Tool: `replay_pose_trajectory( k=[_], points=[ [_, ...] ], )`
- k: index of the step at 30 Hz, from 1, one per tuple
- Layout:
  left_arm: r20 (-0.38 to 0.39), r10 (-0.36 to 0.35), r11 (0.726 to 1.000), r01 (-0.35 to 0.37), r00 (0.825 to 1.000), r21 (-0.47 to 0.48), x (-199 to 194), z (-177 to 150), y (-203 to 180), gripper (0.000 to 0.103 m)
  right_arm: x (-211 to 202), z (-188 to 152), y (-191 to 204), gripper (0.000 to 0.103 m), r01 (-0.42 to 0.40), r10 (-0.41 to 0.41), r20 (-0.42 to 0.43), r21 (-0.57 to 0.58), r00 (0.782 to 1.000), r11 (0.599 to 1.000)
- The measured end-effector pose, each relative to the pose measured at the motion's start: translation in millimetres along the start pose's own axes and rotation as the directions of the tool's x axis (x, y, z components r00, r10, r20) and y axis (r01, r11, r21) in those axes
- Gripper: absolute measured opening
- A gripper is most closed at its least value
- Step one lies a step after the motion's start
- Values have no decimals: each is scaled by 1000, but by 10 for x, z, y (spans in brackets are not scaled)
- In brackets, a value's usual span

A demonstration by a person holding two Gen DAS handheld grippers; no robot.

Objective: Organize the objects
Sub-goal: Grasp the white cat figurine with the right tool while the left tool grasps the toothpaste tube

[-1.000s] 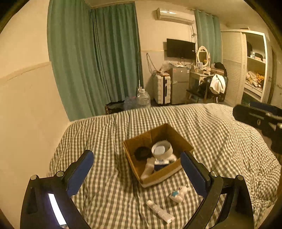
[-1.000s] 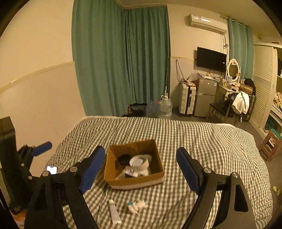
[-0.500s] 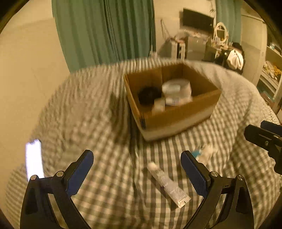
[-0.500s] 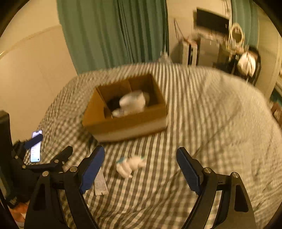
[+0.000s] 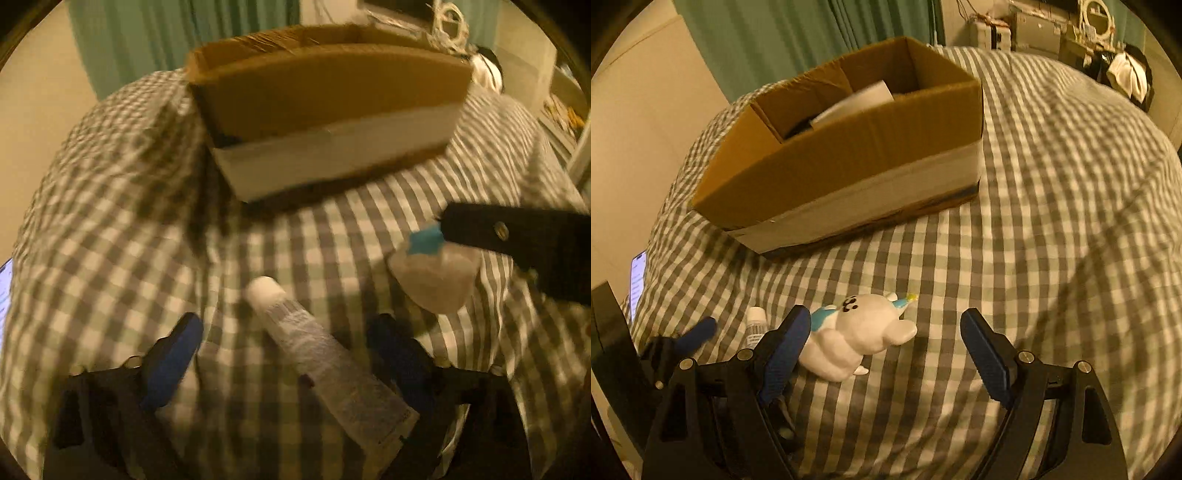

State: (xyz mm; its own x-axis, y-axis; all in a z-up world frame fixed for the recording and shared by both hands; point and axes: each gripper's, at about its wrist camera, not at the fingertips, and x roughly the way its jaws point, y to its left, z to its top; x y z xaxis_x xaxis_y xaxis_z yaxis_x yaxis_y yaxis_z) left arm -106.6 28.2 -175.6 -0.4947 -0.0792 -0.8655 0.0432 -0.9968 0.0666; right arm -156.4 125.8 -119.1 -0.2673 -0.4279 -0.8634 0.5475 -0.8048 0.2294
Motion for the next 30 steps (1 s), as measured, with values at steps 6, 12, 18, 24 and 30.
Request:
replay_pose_trajectory(
  k=[6, 12, 18, 24, 30],
  points=[
    [12, -100, 995, 99, 995, 25, -47, -76, -53, 43, 95, -30, 22, 83, -21, 21, -29, 4, 999, 1000],
    [24, -111, 993, 110, 994, 31, -239, -179, 9, 23, 165, -88, 61, 81, -58, 59, -65, 17, 996, 998],
    [25, -122, 992, 122, 992, 2, -417, -257, 210, 23, 246, -151, 83, 54, -167, 172, -133, 48, 976, 985],
    [63, -121, 993, 121, 991, -3, -640, -217, 330, 23, -33, -298, 143, 53, -44, 42, -76, -25, 996, 999],
    [102, -120, 993, 120, 988, -1, -864, -153, 300, 23, -492, -416, 137, 53, 49, -48, 11, -67, 999, 997]
  ],
)
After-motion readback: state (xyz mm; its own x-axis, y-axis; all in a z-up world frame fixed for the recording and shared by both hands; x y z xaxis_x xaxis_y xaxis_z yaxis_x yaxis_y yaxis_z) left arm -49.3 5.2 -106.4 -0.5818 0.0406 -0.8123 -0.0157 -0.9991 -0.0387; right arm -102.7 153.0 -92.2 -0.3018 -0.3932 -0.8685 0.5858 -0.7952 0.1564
